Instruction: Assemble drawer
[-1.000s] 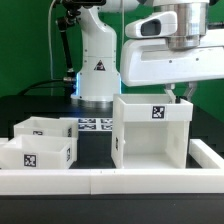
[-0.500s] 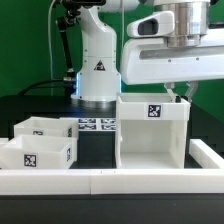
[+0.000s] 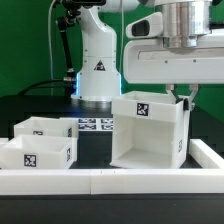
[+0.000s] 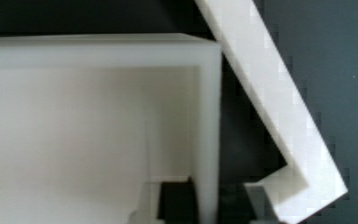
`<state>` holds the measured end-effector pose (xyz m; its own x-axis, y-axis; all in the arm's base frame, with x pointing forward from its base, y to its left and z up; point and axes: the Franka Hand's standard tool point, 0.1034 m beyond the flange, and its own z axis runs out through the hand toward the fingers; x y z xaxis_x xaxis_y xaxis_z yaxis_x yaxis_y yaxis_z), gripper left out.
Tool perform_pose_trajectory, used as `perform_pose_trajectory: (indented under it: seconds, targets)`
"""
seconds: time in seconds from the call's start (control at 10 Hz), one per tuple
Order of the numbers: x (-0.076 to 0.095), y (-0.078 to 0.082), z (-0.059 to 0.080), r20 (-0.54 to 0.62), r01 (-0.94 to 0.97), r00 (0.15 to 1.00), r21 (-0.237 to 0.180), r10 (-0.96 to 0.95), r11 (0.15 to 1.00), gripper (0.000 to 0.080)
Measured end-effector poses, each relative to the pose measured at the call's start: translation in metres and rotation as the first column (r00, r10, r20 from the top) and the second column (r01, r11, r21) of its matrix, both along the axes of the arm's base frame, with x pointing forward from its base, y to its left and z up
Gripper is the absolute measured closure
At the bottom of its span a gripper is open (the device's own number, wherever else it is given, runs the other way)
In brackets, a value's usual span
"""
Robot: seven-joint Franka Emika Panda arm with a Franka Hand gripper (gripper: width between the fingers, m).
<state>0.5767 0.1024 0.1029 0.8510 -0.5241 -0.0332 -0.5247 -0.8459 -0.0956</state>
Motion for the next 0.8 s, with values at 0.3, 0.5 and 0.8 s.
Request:
perform_pose_trajectory:
  seconds: [0.3, 0.5, 0.8]
  targets:
    - [0.0061, -0.0023, 0.0013, -0.011, 0.158, 0.987, 0.01, -0.158, 0.987, 0.0761]
    - [0.0057, 0.0006, 0.0014, -0.023, 0.243, 0.97, 0.017, -0.242, 0.97, 0.0761]
    - [0.008, 0.0023, -0.0003, -0.06, 0.451, 0.892, 0.036, -0.448, 0.892, 0.0761]
